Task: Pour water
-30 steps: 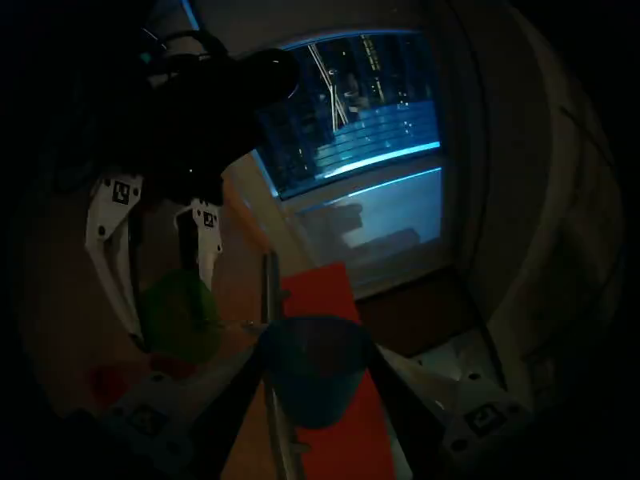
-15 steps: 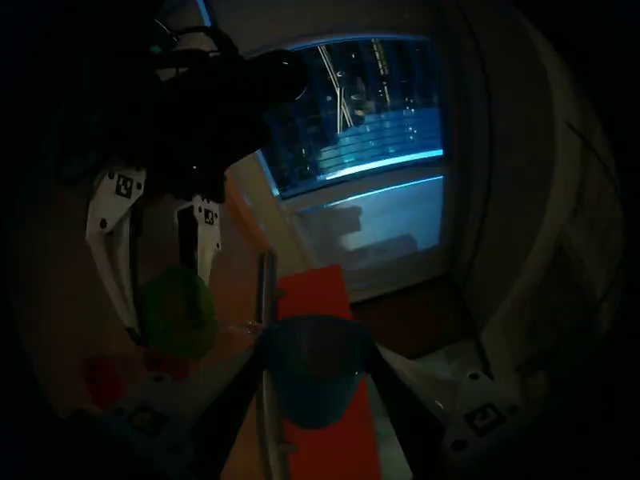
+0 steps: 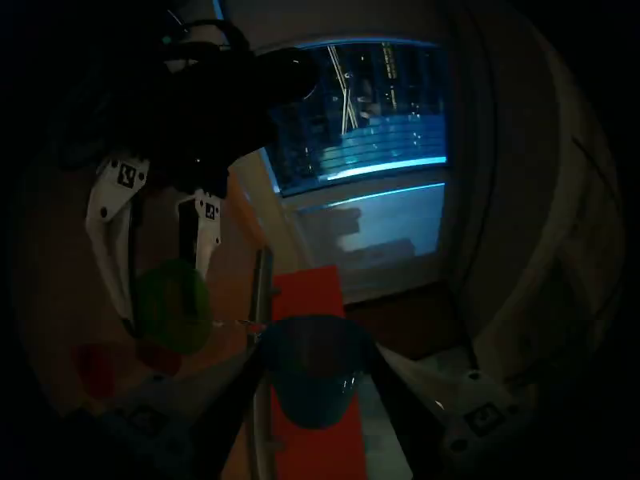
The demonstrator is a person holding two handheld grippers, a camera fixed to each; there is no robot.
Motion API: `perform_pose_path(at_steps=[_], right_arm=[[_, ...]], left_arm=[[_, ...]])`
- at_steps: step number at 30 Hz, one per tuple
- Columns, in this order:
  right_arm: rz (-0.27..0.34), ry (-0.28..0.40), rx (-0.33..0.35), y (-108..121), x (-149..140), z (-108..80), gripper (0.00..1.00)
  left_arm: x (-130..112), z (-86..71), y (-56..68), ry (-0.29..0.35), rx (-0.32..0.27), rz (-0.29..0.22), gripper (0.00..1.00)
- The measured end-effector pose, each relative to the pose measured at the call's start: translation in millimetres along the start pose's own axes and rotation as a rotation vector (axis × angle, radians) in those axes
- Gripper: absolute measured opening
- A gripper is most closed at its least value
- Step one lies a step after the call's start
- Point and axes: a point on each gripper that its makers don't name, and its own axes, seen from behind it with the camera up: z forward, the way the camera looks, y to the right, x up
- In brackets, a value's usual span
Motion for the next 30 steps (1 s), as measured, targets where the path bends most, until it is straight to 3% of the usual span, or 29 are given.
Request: perform_pose_path(at_steps=[30], right_arm=[[-0.131,-0.007,-0.018,13.2,6.5,2.9,0.91]], left_arm=[[5.2,-0.5,2.6,0.008,-0.004,0.0,0.84]])
